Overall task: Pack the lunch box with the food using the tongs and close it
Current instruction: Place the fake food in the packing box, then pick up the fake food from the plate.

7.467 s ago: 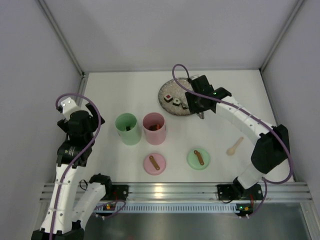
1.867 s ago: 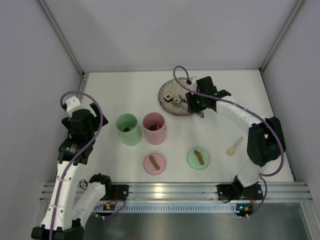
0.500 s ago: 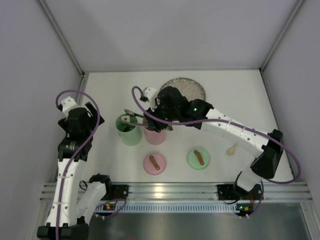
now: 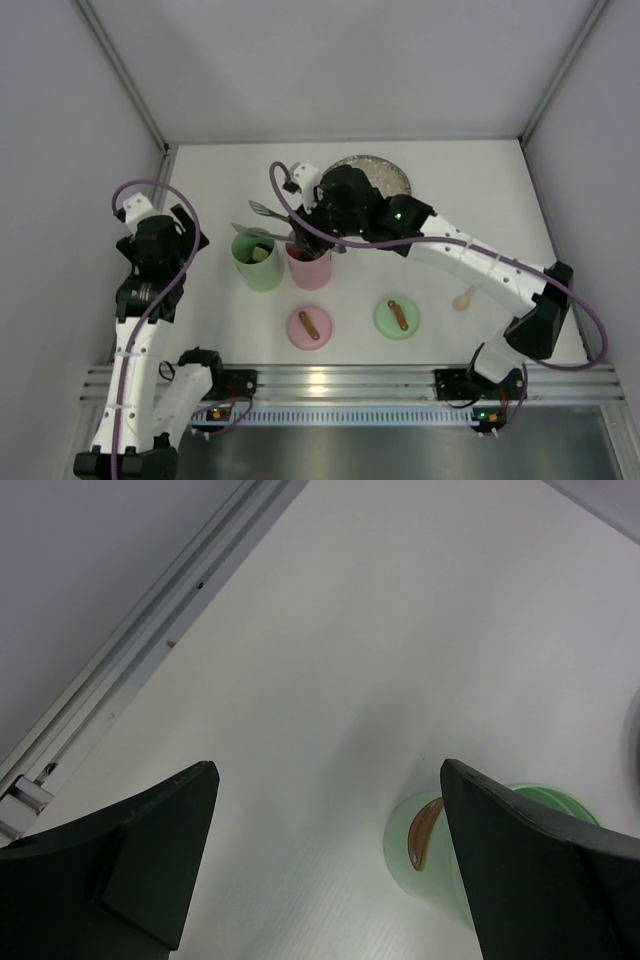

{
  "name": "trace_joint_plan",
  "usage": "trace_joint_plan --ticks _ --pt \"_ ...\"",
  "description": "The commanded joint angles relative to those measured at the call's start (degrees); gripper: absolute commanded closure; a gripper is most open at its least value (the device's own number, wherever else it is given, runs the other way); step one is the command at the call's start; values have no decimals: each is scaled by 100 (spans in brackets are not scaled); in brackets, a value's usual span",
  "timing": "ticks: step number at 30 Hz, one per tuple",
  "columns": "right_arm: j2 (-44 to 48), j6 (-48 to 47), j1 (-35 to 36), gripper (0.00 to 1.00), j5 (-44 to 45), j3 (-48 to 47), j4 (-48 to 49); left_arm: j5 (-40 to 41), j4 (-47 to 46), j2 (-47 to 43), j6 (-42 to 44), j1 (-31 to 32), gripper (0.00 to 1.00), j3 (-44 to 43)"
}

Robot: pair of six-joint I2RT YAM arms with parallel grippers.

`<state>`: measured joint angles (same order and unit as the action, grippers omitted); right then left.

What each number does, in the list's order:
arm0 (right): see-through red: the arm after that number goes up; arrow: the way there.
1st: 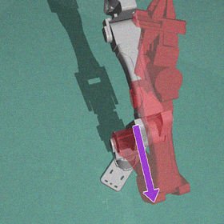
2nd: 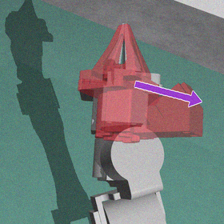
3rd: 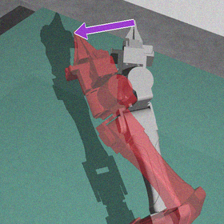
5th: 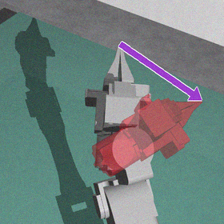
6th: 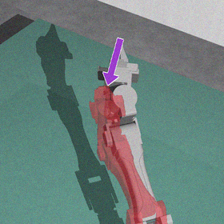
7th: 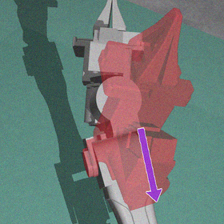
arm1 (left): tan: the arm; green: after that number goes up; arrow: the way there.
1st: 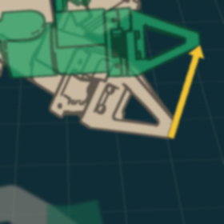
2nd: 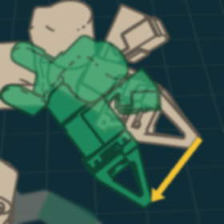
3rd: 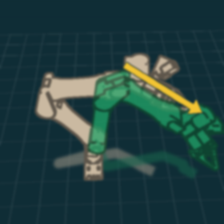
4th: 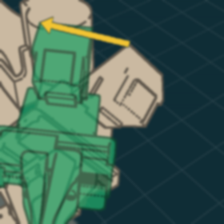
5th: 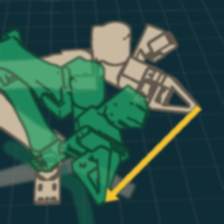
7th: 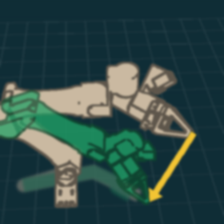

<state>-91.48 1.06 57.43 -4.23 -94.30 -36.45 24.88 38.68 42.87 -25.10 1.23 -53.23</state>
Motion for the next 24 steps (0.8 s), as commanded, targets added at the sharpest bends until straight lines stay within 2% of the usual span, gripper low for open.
trace_joint_plan --ticks 1,3,7,11,18,24 --pt "569 26 -239 51 238 -335 261 16 -185 -86 93 35 1 -47" --pt "658 113 -486 51 308 -256 252 25 -176 -103 93 43 1 -47" --pt "956 228 -1486 51 282 261 357 43 -176 -104 93 79 1 -47" --pt "1010 228 -2374 50 -130 711 621 34 -185 -86 93 105 1 -47" --pt "203 -45 -3009 50 -473 1054 955 17 -185 -68 102 140 1 -47" --pt "-632 -282 -3027 50 -377 844 1122 8 -185 -95 102 149 1 -29"
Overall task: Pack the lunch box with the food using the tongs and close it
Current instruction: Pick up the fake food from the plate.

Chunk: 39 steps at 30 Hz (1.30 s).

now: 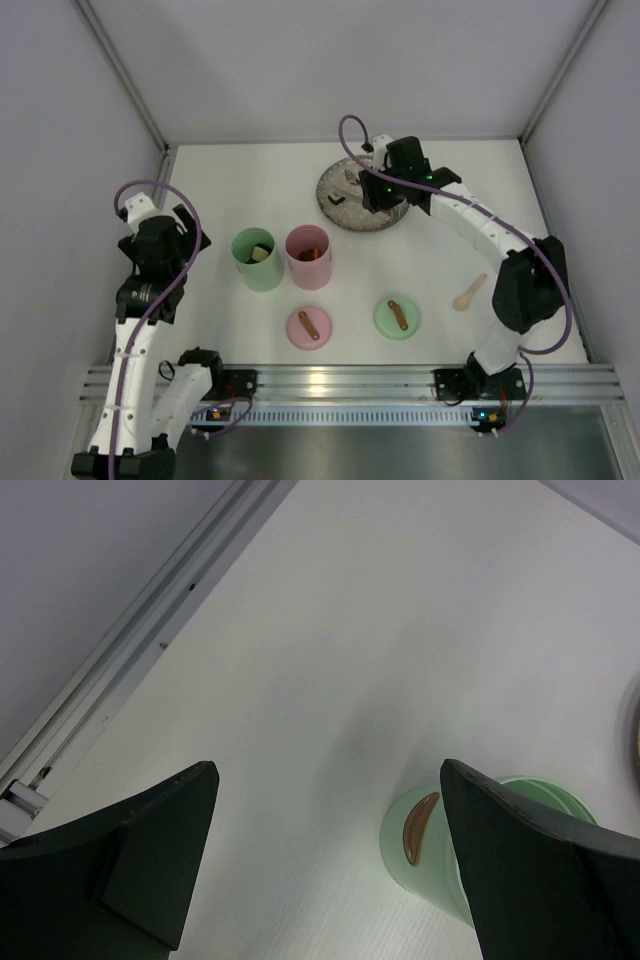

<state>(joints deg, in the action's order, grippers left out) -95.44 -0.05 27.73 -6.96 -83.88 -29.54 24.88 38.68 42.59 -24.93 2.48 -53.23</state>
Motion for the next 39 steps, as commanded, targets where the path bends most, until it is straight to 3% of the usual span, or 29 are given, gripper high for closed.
trace_joint_plan --ticks 1,13,20,28,39 --pt "-351 -179 -57 50 -43 -252 414 8 -185 -58 76 24 1 -29" --pt "-1135 -249 -48 53 196 -595 308 -45 -194 4 76 24 1 -38" --pt "-1249 -206 -48 65 125 -753 186 -45 -185 4 85 24 1 -38" --pt "-916 -30 -48 70 336 -1333 -218 -1 -202 -22 85 24 1 -29" --pt "51 -30 444 69 -542 -1764 -658 60 -185 -31 85 24 1 -38"
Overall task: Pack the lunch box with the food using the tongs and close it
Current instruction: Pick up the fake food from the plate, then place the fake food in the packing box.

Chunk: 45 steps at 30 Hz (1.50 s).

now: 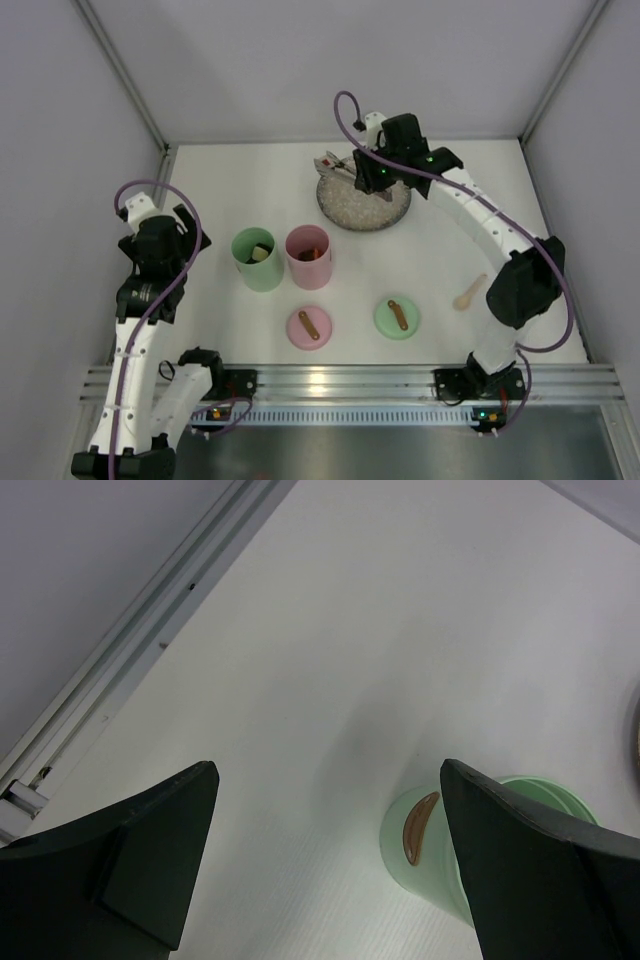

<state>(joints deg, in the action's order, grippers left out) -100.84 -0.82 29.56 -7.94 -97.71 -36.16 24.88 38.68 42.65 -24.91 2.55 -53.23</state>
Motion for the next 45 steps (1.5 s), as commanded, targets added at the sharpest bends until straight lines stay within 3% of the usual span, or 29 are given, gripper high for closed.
trace_joint_plan --ticks 1,5,11,20,37,45 --pt "644 29 322 69 -488 -380 -40 52 -185 -55 82 18 1 -38" --pt "820 -93 769 68 -717 -503 -356 52 -185 -55 82 18 1 -38" --pt "899 -252 1726 68 -376 -459 -541 43 -185 -64 74 18 1 -38" --pt "741 -296 2519 66 -252 -617 -611 52 -176 -117 74 18 1 -29" --pt "644 -410 2634 50 -322 -749 -682 60 -185 -143 74 18 1 -29" --pt "960 -366 2634 51 -85 -741 -585 43 -185 -161 74 18 1 -20"
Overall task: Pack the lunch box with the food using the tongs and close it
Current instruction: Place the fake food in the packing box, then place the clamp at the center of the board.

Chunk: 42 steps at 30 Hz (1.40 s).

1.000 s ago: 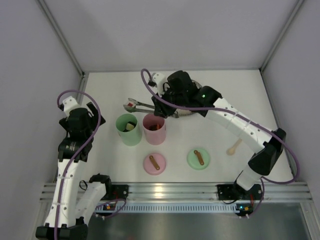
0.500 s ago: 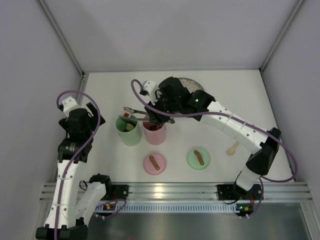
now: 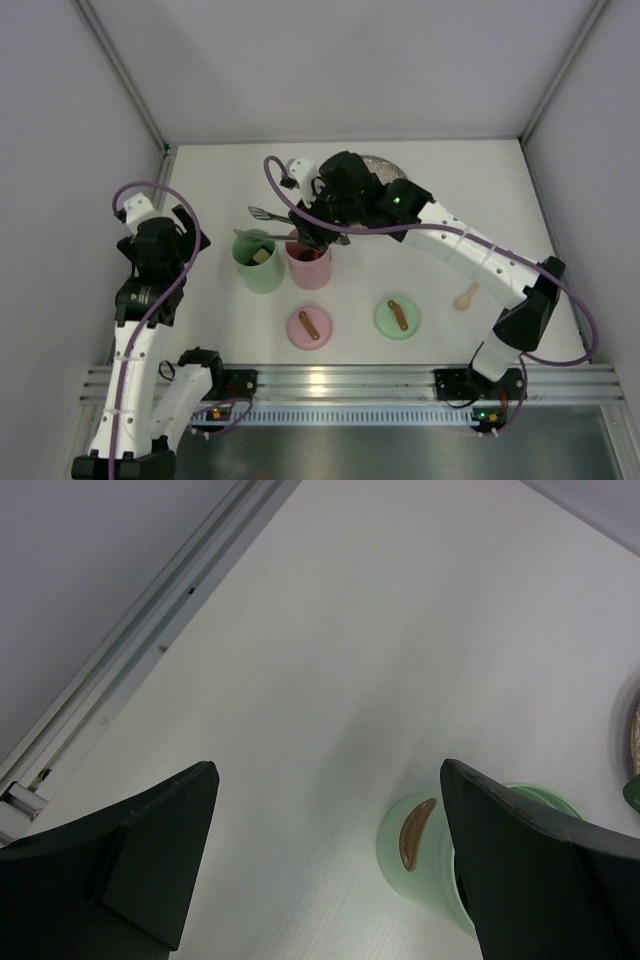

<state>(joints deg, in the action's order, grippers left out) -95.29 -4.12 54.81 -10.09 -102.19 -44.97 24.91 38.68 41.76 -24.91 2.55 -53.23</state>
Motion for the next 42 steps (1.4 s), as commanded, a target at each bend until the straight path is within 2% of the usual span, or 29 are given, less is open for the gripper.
trace_joint_plan --ticks 1,6,10,16,22,28,35,42 --pt "519 -10 109 52 199 -258 313 32 -194 -71 74 18 1 -20" --pt "1020 297 -40 52 595 58 515 14 -185 -71 56 27 1 -38" --pt "1660 675 -382 52 841 663 577 14 -159 -1 -5 79 1 -187" --pt "2618 1018 -1076 52 1298 1709 525 -126 -53 -159 -339 115 1 -328" --pt "3296 1229 -1884 52 1623 2518 437 -548 192 -238 -296 115 1 -653" --pt "3578 1449 -2535 53 1773 2959 481 -592 342 -282 -76 115 1 -899" --pt "3719 1555 -2984 53 1835 3188 498 -917 500 -300 91 115 1 -1031" --pt "3719 1669 -3379 53 1958 3583 743 -566 518 -256 170 246 1 -979"
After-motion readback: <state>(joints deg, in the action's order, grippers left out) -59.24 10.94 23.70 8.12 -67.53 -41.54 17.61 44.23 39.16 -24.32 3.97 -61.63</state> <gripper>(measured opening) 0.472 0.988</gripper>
